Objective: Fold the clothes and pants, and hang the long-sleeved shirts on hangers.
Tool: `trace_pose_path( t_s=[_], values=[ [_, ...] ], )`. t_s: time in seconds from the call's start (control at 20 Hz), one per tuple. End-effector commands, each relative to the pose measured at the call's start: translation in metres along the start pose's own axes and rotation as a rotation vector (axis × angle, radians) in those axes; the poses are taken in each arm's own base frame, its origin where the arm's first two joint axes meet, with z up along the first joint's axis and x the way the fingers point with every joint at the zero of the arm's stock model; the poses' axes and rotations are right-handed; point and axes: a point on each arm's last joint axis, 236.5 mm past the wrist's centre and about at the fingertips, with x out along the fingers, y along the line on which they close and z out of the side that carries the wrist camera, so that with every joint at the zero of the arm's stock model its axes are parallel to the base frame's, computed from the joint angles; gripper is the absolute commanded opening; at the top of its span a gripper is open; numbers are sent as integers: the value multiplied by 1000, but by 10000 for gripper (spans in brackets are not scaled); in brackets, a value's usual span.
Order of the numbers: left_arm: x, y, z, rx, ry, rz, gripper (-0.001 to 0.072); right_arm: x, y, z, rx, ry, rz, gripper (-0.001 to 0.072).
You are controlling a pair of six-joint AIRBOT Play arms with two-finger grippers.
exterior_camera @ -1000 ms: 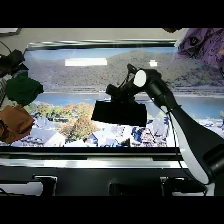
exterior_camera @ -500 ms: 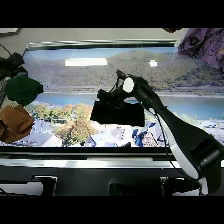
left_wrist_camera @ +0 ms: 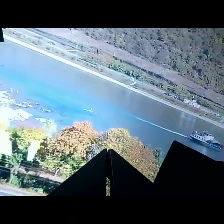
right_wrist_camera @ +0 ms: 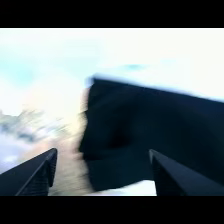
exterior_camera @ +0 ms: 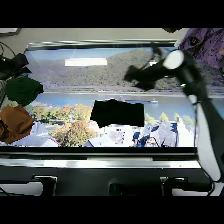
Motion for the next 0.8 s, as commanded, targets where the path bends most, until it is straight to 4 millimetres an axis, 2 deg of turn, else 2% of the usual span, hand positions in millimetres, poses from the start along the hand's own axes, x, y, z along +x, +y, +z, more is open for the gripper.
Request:
trace_pose_path(
  t_s=[0.0,0.05,0.15,0.3,0.4,0.55,0.6,0.65,0.75],
  values=[
    [2,-7,-2,12,5,-7,19,-67,-123,18,51,25,-117,669],
    [2,-7,-3,13,5,-7,19,-74,-156,19,101,25,-102,669],
    [2,-8,-3,15,5,-8,19,-72,-194,9,215,53,37,667],
    [2,-8,-3,15,5,-7,19,-42,-218,-16,343,105,223,660],
    [2,-8,-3,15,6,-7,19,-8,-226,-40,370,174,246,658],
    [2,-8,-2,15,3,-8,19,41,-225,-73,365,275,251,655],
    [3,-8,-1,14,-1,-8,19,53,-221,-80,358,304,257,643],
    [3,-8,0,14,-6,-10,19,63,-215,-85,348,326,266,586],
    [3,-8,1,14,-11,-11,19,78,-205,-90,335,351,281,587]
  ],
)
